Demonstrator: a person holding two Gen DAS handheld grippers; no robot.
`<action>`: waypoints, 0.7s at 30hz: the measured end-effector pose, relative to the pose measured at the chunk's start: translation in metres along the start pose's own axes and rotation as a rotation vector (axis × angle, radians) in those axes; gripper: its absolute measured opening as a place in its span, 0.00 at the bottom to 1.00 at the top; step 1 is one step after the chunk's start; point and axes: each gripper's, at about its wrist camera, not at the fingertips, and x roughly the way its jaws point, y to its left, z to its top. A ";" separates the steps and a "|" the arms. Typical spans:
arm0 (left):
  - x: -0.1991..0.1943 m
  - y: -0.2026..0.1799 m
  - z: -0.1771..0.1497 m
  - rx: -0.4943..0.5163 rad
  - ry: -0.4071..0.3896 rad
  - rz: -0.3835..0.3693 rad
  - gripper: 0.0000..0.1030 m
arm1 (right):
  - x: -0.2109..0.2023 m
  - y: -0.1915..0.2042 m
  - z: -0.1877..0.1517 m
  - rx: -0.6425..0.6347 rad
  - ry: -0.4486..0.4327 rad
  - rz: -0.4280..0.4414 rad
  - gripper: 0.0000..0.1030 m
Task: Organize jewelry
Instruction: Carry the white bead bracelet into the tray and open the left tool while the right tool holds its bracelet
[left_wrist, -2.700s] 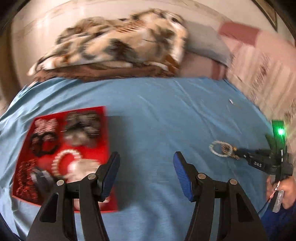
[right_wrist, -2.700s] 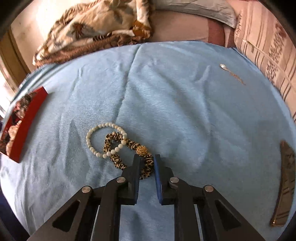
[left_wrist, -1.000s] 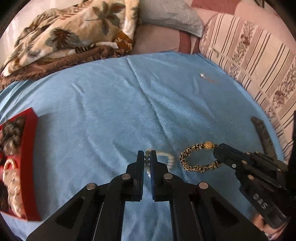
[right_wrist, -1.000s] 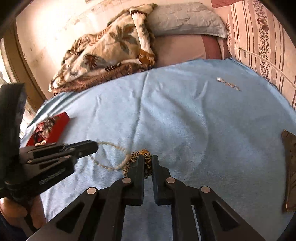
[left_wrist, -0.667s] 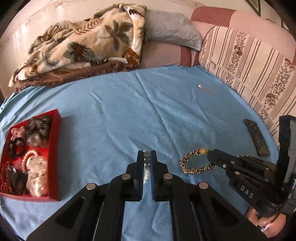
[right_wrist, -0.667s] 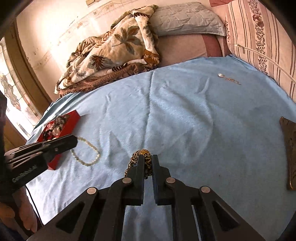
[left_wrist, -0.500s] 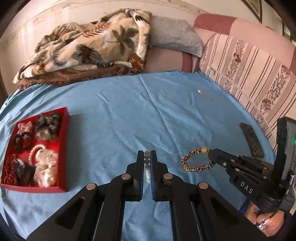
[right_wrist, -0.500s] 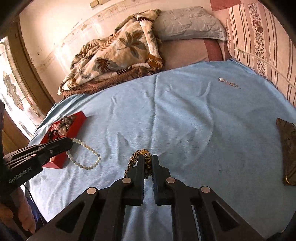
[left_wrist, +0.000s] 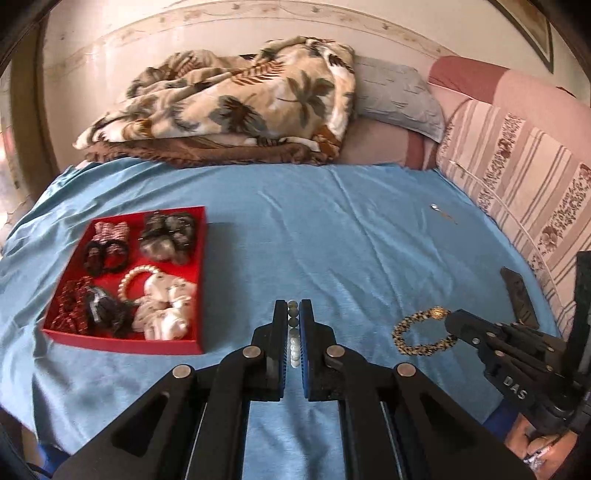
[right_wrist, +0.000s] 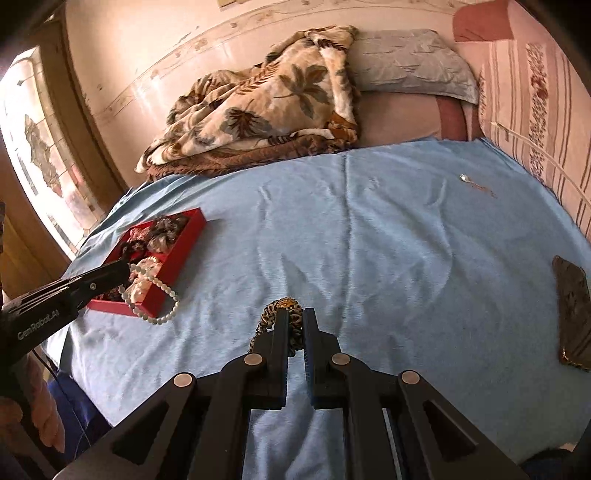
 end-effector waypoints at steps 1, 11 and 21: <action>-0.002 0.003 -0.001 -0.001 -0.004 0.014 0.05 | -0.001 0.004 0.000 -0.008 0.001 0.001 0.08; -0.017 0.031 -0.008 -0.042 -0.037 0.087 0.05 | -0.007 0.032 0.000 -0.070 0.001 -0.003 0.08; -0.028 0.043 -0.015 -0.050 -0.048 0.111 0.05 | -0.008 0.053 -0.004 -0.116 0.012 0.001 0.08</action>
